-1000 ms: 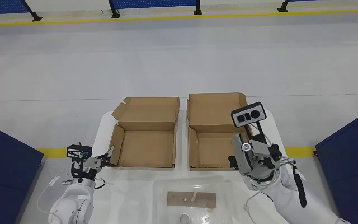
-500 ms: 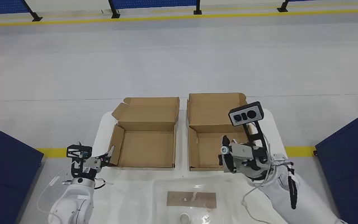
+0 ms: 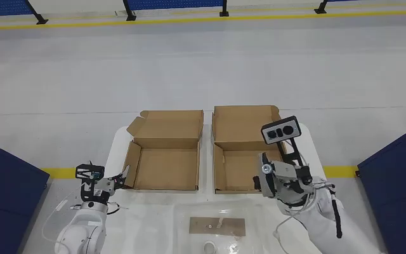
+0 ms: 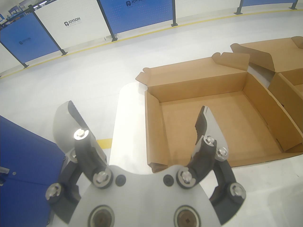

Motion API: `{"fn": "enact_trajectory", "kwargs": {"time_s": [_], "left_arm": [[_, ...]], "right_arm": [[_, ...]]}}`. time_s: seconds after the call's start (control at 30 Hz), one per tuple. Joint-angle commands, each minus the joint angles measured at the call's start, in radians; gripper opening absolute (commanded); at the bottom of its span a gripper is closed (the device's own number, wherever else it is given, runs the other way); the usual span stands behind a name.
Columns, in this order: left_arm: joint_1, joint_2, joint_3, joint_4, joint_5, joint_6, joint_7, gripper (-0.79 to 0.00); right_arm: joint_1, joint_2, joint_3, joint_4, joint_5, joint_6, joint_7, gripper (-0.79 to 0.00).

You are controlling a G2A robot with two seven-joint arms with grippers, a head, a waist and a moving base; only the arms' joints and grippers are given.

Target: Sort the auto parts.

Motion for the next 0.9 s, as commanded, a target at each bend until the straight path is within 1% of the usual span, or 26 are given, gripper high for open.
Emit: {"fn": "enact_trajectory", "kwargs": {"time_s": [0.0, 0.27, 0.37, 0.7, 0.77, 0.87], "left_arm": [[0.000, 0.000, 0.000, 0.000, 0.000, 0.000, 0.000, 0.000], [0.000, 0.000, 0.000, 0.000, 0.000, 0.000, 0.000, 0.000], [0.000, 0.000, 0.000, 0.000, 0.000, 0.000, 0.000, 0.000], [0.000, 0.000, 0.000, 0.000, 0.000, 0.000, 0.000, 0.000], [0.000, 0.000, 0.000, 0.000, 0.000, 0.000, 0.000, 0.000], [0.000, 0.000, 0.000, 0.000, 0.000, 0.000, 0.000, 0.000]], "right_arm": [[-0.002, -0.004, 0.005, 0.002, 0.002, 0.005, 0.005, -0.785], [-0.013, -0.022, 0.022, 0.004, 0.001, 0.023, 0.015, -0.785], [-0.013, -0.027, 0.033, 0.005, -0.024, 0.020, 0.024, -0.785], [-0.013, -0.027, 0.033, 0.005, -0.024, 0.020, 0.024, -0.785], [-0.012, -0.025, 0.055, 0.000, -0.102, 0.038, -0.003, -0.785], [-0.041, -0.020, 0.098, -0.009, -0.214, 0.067, -0.047, -0.785]]}}
